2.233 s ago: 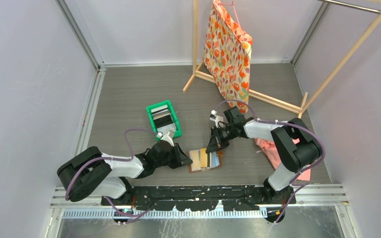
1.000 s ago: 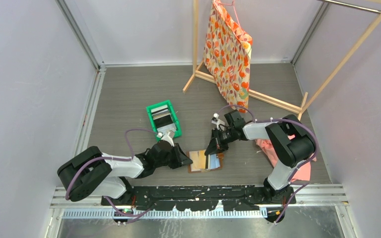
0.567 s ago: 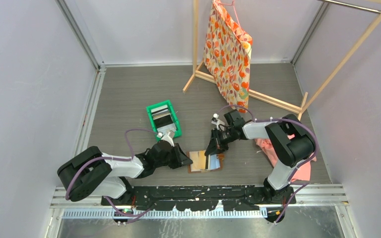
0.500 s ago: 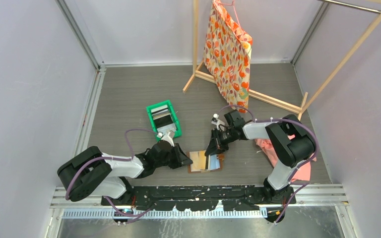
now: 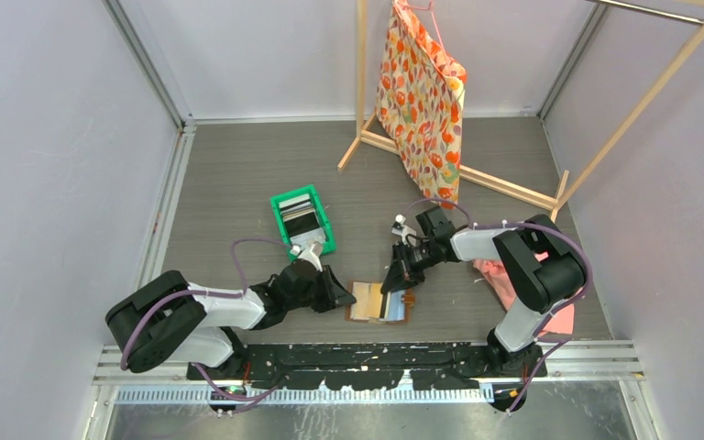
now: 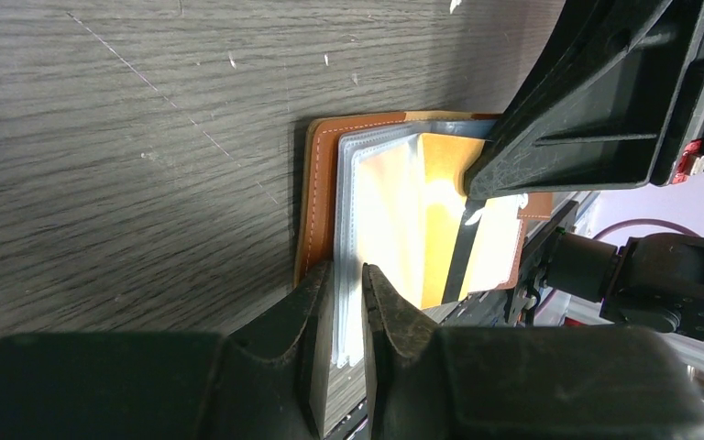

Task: Put the credit cards into the card holder
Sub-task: Insert the credit card into the card holder.

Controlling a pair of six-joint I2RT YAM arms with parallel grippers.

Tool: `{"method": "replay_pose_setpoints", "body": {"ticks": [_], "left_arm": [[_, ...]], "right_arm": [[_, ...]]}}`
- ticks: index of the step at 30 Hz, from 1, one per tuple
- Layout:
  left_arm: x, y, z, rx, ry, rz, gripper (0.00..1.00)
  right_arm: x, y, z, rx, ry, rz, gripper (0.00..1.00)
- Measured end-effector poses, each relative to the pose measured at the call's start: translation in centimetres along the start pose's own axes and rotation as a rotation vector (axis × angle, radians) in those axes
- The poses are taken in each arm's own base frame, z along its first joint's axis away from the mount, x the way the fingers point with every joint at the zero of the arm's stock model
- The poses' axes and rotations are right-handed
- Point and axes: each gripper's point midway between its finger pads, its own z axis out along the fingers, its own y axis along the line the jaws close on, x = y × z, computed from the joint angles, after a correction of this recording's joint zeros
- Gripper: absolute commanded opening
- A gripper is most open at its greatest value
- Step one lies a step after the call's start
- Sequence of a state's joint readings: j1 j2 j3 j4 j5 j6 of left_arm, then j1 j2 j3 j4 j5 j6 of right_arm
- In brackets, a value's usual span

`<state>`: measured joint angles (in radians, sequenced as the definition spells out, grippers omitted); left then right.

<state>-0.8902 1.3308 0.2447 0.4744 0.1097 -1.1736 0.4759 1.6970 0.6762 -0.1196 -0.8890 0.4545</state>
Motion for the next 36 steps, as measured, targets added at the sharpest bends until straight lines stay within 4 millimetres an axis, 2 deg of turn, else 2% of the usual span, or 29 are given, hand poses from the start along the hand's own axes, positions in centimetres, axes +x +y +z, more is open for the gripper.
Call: {"method": "replay_pose_setpoints", "body": {"ticks": [8,19,22,26,30,34,36], "left_arm": [[0.1,0.0,0.0,0.002,0.004,0.002,0.21],[-0.1,-0.5,-0.2,0.018,-0.001,0.005,0.34],[-0.2,-0.8,-0.5,0.026,-0.005,0.008,0.39],[-0.7,-1.9,-1.7,0.058,-0.023,0.023,0.4],[-1.3,-3.3,-3.4,0.103,-0.055,0.042,0.38],[-1.2,-3.8,-4.9,0.142,-0.07,0.019,0.29],[-0.5,-3.9,-5.2,0.153,-0.058,0.003,0.23]], "right_arm": [[0.4,-0.2,-0.3,0.009,0.013,0.017,0.06],[-0.8,-0.4,-1.2,0.031,-0.041,0.008,0.02],[-0.8,-0.4,-1.2,0.032,-0.04,0.011,0.02],[-0.8,-0.4,-1.2,0.029,-0.039,0.003,0.02],[-0.4,-0.4,-1.2,0.023,-0.038,0.002,0.03],[-0.3,-0.4,-1.2,0.019,-0.038,0.001,0.02],[-0.3,-0.4,-1.2,0.018,-0.037,0.001,0.03]]}}
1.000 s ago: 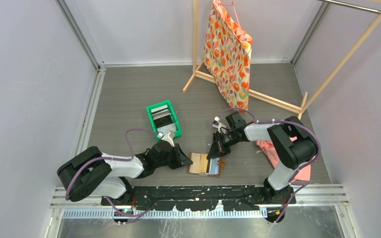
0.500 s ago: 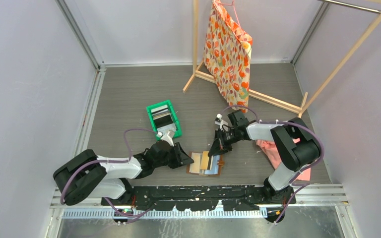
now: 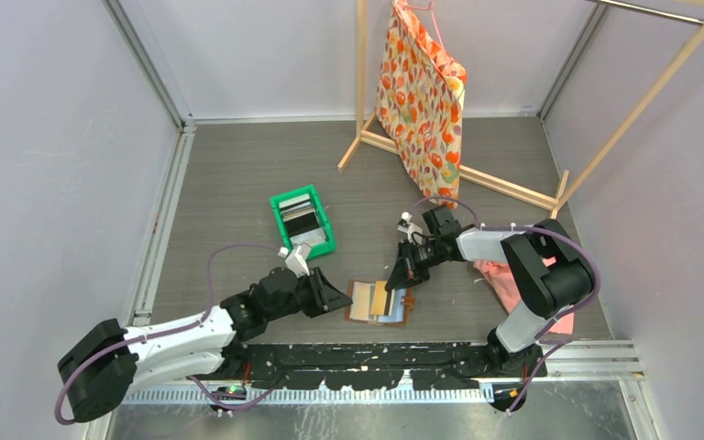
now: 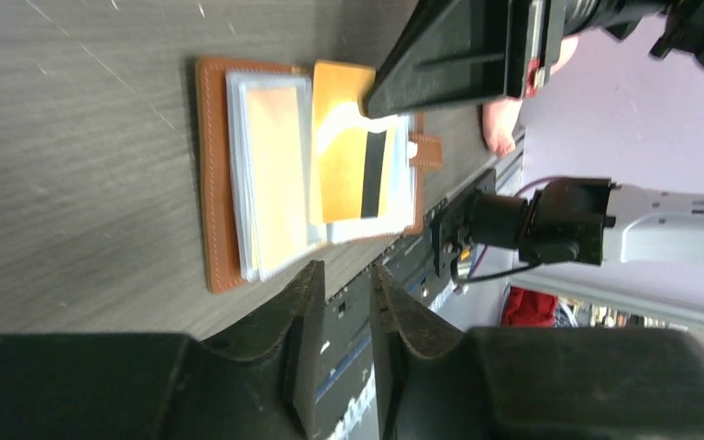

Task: Put the credit cards into the card holder
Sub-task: Insert the credit card into the card holder.

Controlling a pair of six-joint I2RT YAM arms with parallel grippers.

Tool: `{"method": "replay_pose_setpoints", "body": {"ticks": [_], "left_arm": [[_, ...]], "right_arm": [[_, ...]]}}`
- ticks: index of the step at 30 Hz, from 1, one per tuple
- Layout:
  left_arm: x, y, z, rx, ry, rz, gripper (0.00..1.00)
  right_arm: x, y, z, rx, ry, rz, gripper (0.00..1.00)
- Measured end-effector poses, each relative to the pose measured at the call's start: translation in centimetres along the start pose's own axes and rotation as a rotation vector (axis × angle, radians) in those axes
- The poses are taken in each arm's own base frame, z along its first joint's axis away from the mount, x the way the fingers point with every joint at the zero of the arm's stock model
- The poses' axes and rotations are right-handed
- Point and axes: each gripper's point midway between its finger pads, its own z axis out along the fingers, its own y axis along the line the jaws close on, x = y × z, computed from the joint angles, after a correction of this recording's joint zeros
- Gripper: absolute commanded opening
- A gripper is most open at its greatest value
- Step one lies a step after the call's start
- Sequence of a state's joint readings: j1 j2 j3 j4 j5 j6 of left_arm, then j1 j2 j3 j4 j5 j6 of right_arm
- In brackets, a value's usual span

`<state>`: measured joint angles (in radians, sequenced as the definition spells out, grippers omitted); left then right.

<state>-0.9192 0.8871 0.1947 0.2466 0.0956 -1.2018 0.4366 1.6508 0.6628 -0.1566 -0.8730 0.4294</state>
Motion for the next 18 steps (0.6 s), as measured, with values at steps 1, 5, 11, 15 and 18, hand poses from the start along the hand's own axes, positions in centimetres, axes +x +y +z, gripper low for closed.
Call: {"method": "replay_pose_setpoints", "body": {"ticks": [1,5,11,15,18], "left_arm": [[0.4,0.0,0.0,0.0,0.01,-0.002,0.2],[3.5,0.6,0.7,-0.033,0.1,-0.003,0.09],[8.1,2.9,2.9,-0.148,0.215,0.004,0.06],[9.0,1.9,4.3,-0.139,0.205,-0.01,0.07],[9.0,1.5,5.0,-0.13,0.176,-0.032,0.08]], "right_arm": [[0.0,0.0,0.0,0.0,0.0,0.0,0.02],[0.0,0.0,0.0,0.0,0.0,0.0,0.03],[0.0,0.0,0.0,-0.001,0.0,-0.001,0.02],[0.0,0.0,0.0,-0.001,-0.001,-0.002,0.02],[-0.1,0.1,0.0,-0.002,-0.002,-0.003,0.02]]}}
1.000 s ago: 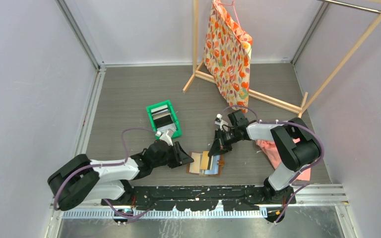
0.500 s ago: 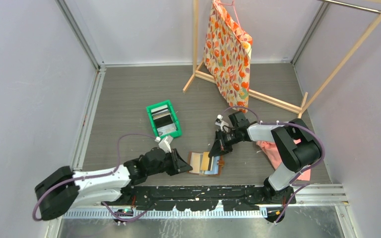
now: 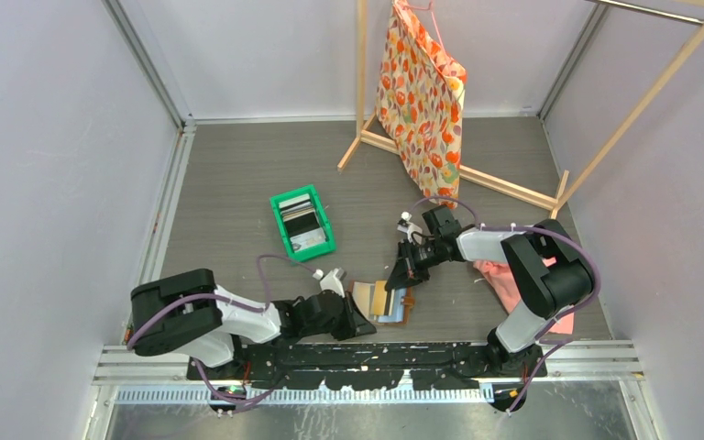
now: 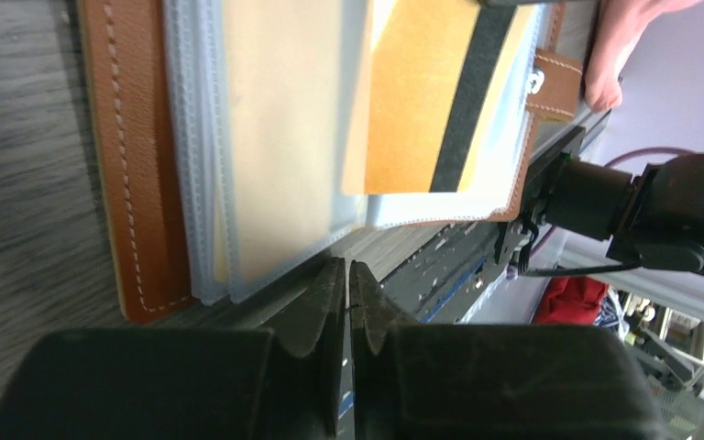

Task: Put the credit cards into the card holder
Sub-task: Insert the credit card into the card holder.

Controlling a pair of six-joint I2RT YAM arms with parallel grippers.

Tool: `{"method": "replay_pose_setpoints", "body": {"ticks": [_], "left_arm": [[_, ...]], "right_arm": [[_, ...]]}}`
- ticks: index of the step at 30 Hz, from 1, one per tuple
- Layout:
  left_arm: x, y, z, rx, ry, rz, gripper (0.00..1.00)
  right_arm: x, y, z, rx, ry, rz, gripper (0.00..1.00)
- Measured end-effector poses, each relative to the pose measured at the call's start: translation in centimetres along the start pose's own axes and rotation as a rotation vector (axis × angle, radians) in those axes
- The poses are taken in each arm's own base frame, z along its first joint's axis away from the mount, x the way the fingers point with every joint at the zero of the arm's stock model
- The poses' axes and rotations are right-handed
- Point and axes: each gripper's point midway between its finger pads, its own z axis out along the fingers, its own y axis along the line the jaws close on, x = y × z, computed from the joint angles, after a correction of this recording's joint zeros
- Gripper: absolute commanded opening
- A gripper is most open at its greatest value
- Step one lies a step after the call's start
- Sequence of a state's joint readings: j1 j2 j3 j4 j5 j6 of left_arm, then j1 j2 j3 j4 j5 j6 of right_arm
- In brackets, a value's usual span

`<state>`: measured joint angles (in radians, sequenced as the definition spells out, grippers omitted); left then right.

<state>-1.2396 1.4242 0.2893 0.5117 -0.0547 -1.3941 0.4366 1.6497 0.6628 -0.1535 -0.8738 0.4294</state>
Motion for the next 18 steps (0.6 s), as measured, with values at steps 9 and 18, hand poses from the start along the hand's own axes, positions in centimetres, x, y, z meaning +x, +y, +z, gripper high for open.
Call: {"method": "replay_pose_setpoints", "body": {"ticks": [9,18], "left_arm": [[-1.2,-0.4,1.3,0.011,-0.124,-0.09,0.08],[-1.9,-1.8,3.6,0.101,-0.178,-0.168,0.08]], "right_arm": [[-0.1,0.2,-0.1,-0.004,-0.021,0.002,0.01],[-0.4,0.4,-0.5,0.007,-0.049,-0.029,0.01]]}}
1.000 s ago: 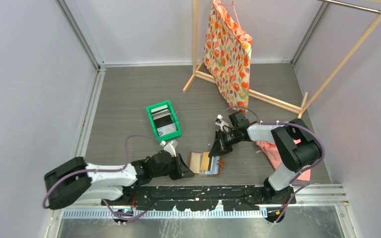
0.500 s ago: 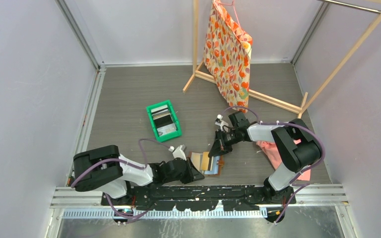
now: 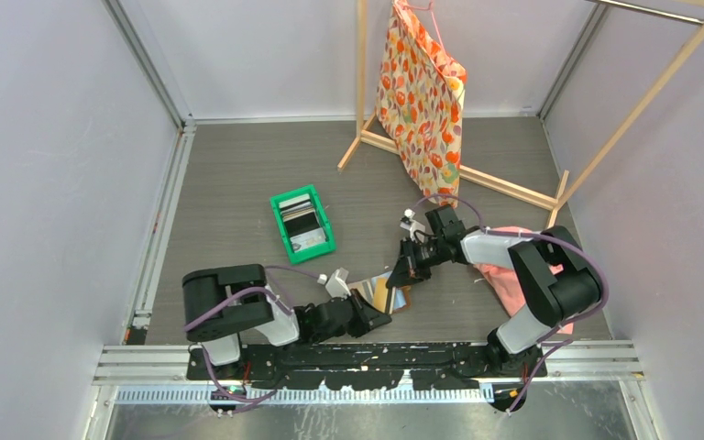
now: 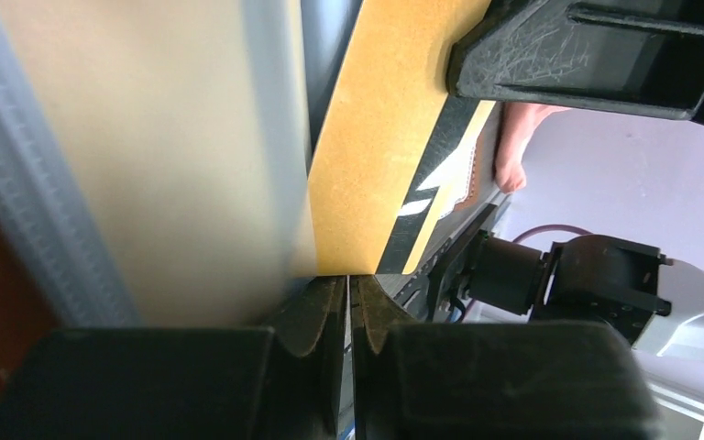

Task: Put the credit cards into the card holder
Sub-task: Insert the credit card into the card holder.

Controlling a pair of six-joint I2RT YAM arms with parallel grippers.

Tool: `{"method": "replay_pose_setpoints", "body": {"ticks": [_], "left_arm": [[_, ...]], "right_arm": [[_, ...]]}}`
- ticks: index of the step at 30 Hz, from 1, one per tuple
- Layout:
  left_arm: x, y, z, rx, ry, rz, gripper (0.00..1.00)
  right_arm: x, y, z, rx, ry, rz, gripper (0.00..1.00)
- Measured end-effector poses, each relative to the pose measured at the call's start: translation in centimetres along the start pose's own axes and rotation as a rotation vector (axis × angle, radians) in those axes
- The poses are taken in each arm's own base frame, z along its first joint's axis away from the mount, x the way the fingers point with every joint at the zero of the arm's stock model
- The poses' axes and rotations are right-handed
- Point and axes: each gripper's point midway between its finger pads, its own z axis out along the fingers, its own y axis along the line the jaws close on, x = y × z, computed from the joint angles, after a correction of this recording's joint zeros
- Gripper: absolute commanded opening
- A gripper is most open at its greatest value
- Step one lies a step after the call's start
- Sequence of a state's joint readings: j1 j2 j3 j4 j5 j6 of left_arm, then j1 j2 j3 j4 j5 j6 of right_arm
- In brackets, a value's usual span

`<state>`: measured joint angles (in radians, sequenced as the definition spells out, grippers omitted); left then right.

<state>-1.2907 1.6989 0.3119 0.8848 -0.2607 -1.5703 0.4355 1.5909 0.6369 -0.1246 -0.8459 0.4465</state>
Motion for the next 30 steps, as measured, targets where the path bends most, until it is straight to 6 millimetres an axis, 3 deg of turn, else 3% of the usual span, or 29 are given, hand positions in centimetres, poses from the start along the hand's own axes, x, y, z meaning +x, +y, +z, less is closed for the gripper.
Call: {"method": "replay_pose_setpoints", "body": {"ticks": [5,12,21,27,30], "left_arm": [[0.4,-0.3,0.5,0.048,0.012,-0.028,0.12],[1.1,-0.7,-0.4,0.058,0.057,0.017,0.28],[1.5,-4.1,-4.5,0.108,0.146,0.101,0.37],[-0.5,-2.6,-7.7,0.039,0.094,0.154,0.54],[-2.5,-2.1,-9.5,0.006,0.031,0.168,0.57]], "right_arm": [[-0.1,-0.6,0.3,0.007,0.017,0.002,0.01],[-0.4,-0.5,0.5,-0.006,0.039,-0.012,0.01],[-1.1,-0.3,0.6,-0.008,0.036,-0.05,0.01],[-1.3,-0.3,0.7,-0.014,0.045,-0.065,0.01],[-1.3,-0.3,0.7,-0.021,0.05,-0.074,0.01]]}}
